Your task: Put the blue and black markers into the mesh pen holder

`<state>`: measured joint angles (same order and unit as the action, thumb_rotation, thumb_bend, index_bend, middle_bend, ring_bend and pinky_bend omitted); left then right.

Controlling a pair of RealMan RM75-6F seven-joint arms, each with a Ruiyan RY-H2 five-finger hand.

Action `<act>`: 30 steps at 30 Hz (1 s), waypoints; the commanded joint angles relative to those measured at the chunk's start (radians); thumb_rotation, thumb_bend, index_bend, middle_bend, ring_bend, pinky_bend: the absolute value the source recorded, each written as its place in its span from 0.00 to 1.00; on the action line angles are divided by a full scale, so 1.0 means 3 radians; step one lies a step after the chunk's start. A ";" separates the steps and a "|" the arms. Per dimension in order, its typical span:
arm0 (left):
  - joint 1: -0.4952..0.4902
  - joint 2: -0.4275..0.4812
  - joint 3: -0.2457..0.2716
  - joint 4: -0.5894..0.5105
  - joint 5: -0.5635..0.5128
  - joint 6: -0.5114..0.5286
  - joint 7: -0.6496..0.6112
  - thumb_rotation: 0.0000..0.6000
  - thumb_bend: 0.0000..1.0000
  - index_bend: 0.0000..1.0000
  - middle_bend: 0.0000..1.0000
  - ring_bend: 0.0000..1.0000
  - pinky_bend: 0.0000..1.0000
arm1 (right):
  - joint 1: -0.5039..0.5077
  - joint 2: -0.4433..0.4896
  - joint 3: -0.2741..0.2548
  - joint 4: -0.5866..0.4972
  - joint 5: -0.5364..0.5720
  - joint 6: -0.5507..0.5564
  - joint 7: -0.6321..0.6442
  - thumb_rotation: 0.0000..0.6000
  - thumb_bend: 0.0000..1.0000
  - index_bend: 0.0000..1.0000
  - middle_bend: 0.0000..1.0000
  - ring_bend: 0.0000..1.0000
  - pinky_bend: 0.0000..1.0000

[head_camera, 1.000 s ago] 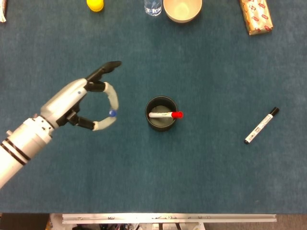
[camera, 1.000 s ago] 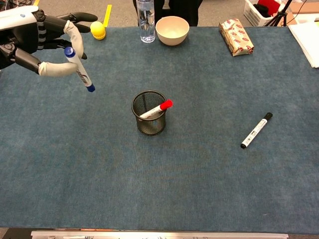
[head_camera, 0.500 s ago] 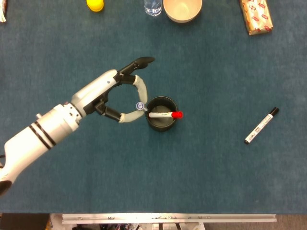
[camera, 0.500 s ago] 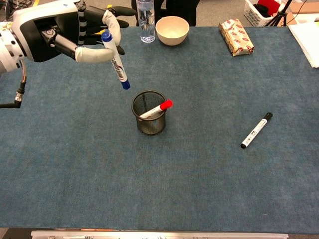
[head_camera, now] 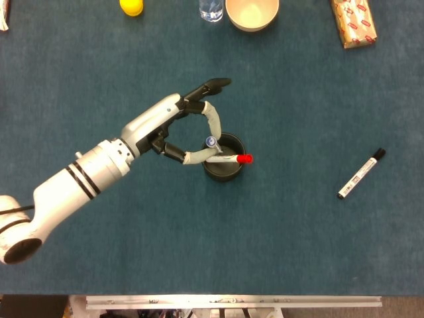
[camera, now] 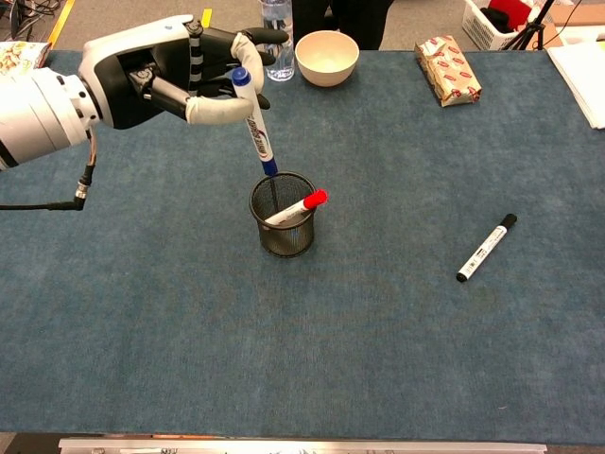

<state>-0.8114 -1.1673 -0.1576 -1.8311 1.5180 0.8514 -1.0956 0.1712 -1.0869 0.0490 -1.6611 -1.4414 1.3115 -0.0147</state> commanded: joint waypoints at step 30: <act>-0.0259 -0.0595 0.0160 0.0557 0.0134 -0.0172 -0.0142 1.00 0.31 0.40 0.00 0.00 0.17 | -0.0045 -0.0011 -0.0032 0.0080 0.0017 0.0008 0.0074 1.00 0.00 0.41 0.33 0.26 0.30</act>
<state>-0.8845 -1.3441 -0.1158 -1.6679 1.5489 0.7983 -1.1315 0.1579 -1.0901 0.0395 -1.6371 -1.4363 1.3140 0.0076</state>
